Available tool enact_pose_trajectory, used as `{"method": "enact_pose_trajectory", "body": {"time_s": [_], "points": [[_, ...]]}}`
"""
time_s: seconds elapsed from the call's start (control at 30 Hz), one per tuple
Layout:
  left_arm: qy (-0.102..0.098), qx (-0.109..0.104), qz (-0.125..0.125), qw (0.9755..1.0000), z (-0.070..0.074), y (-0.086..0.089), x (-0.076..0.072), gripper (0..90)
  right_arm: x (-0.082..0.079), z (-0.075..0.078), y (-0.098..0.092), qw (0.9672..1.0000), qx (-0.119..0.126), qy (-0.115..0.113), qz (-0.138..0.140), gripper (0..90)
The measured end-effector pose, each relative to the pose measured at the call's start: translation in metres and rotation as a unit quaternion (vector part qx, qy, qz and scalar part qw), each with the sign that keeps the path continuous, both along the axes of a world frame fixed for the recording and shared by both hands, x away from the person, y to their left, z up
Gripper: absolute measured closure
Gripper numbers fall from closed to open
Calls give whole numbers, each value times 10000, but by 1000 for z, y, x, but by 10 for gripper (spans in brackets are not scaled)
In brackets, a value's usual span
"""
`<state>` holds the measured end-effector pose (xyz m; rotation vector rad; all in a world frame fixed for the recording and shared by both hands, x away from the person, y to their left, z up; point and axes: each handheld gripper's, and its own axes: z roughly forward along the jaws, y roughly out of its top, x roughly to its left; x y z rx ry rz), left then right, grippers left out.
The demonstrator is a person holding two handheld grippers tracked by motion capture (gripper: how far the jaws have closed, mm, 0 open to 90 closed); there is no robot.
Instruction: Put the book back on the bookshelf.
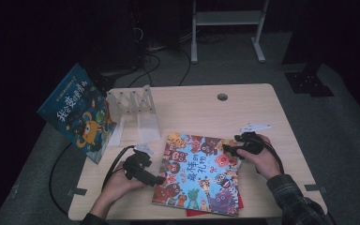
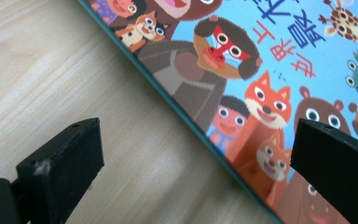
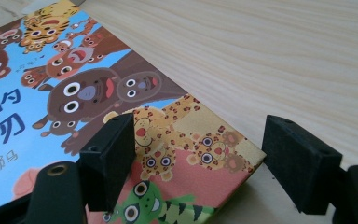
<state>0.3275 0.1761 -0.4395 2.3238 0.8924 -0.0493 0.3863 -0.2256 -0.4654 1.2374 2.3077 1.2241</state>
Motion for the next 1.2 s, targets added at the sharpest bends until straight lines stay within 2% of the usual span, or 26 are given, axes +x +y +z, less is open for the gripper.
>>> {"method": "enact_pose_trajectory", "body": {"time_s": [0.37,0.43,0.5,0.6,0.73,0.8,0.93,1.07,1.2], "points": [[40,22,-10,10000,-2,0,1,15,-12,2,8,9998,-78,-30,176,258],[46,-21,35,10000,-2,0,0,15,-13,4,5,9997,-134,-108,159,306],[64,-25,31,10000,-2,0,1,15,-16,8,1,9997,-56,-184,131,342],[101,-19,1,9999,-3,1,2,15,-24,17,-7,9993,12,-323,180,461],[134,-102,21,9999,-4,-1,4,15,-37,20,-14,9989,-9,-266,378,666],[133,-148,25,9998,-4,-2,5,15,-46,17,-16,9981,-131,-203,571,753],[132,-204,23,9997,-5,-3,9,15,-55,15,-16,9964,-246,-173,788,827],[180,-247,10,9995,-7,-7,15,15,-59,11,-17,9951,-280,-80,947,860],[182,-134,-35,9997,-9,-10,15,15,-61,10,-17,9942,-276,-31,1040,877]]}}
